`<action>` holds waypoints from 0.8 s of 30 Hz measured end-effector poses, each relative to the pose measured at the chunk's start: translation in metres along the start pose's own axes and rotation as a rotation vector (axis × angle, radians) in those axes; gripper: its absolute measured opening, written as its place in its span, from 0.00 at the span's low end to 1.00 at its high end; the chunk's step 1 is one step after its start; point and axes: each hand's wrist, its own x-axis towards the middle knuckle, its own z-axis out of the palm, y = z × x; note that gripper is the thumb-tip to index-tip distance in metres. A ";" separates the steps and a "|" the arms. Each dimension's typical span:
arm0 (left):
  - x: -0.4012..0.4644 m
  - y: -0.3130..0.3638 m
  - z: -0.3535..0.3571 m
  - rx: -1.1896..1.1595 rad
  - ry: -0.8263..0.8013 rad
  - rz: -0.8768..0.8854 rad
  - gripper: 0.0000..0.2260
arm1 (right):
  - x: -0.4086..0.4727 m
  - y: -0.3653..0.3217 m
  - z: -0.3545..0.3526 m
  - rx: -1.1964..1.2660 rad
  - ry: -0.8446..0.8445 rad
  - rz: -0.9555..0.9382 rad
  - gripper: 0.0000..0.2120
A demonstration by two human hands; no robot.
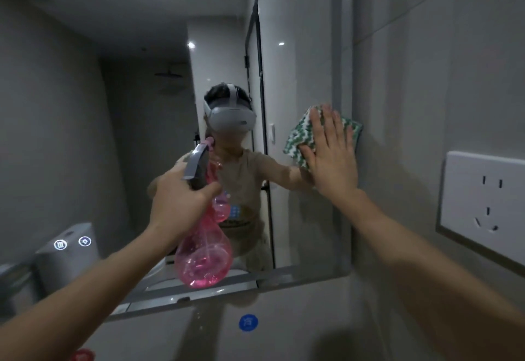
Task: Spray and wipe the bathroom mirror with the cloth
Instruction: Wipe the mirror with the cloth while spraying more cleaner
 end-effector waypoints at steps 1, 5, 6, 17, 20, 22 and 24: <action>0.001 0.000 0.001 0.008 0.002 -0.004 0.06 | 0.000 -0.003 0.001 0.016 0.008 0.020 0.31; 0.004 -0.001 -0.010 0.058 0.016 -0.005 0.04 | 0.005 -0.033 0.002 0.068 0.043 0.171 0.31; 0.005 -0.001 -0.017 0.059 0.020 -0.016 0.04 | 0.009 -0.043 0.002 0.077 0.047 0.192 0.31; 0.009 -0.039 -0.158 0.048 0.191 -0.126 0.17 | 0.045 -0.213 0.003 0.067 0.012 -0.088 0.31; 0.010 -0.051 -0.195 0.080 0.200 -0.107 0.19 | 0.050 -0.274 0.006 0.032 -0.039 -0.228 0.32; 0.013 -0.057 -0.218 0.114 0.205 -0.091 0.22 | 0.054 -0.315 0.009 0.007 -0.054 -0.312 0.32; 0.018 -0.063 -0.239 0.138 0.229 -0.077 0.27 | 0.061 -0.349 0.012 -0.025 -0.066 -0.410 0.32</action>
